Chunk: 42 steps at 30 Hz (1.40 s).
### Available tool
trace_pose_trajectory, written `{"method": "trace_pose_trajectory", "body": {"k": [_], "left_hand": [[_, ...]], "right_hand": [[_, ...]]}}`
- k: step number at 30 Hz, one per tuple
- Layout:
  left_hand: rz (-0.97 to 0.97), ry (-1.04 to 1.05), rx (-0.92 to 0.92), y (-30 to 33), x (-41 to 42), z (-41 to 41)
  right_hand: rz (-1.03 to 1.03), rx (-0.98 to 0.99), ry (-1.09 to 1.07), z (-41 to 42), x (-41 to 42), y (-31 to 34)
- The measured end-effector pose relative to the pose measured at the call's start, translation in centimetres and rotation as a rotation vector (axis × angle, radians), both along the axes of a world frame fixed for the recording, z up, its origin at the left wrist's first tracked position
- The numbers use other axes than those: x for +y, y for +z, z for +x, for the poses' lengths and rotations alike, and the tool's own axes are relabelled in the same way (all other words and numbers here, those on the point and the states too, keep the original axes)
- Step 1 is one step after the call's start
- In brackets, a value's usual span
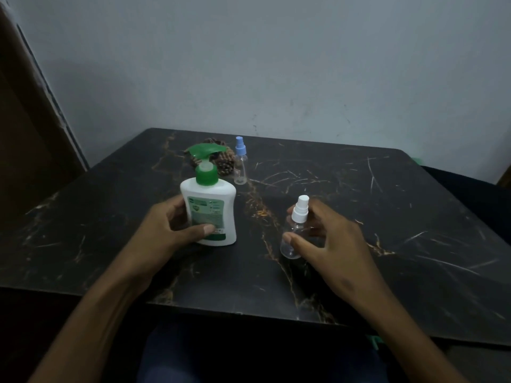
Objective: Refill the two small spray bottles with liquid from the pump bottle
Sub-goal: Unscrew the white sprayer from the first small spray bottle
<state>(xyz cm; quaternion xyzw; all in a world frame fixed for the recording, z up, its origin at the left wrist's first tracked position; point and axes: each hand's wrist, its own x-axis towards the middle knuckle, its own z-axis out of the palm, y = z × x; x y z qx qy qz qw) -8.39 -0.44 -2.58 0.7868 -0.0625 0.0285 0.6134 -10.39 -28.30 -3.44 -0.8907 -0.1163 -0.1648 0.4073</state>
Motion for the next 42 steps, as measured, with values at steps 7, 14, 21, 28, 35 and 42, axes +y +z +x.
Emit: {"method": "trace_pose_trajectory", "body": {"k": [7,14,21,28,35,42], "left_hand": [[0.093,0.391,-0.316,0.0,-0.6,-3.2],[0.215,0.28,-0.555,-2.6,-10.7,-6.5],[0.368,0.145,-0.348,-3.3,-14.7,-3.4],[0.374,0.037,-0.239,-2.8,-13.8,-2.7],[0.327,0.01,-0.225,-3.5,-13.3,-2.3],[0.307,0.015,-0.237,-4.1,-13.4,-1.9]], "right_hand": [[-0.033,-0.025,0.017,-0.8,-1.1,1.0],[-0.432,-0.148,-0.121,0.0,-1.0,5.4],[-0.726,-0.076,-0.147,0.9,1.0,6.7],[-0.638,-0.076,-0.077,1.1,0.6,6.6],[-0.638,-0.034,-0.059,1.1,0.6,7.1],[-0.659,-0.096,-0.027,1.4,0.4,7.1]]}}
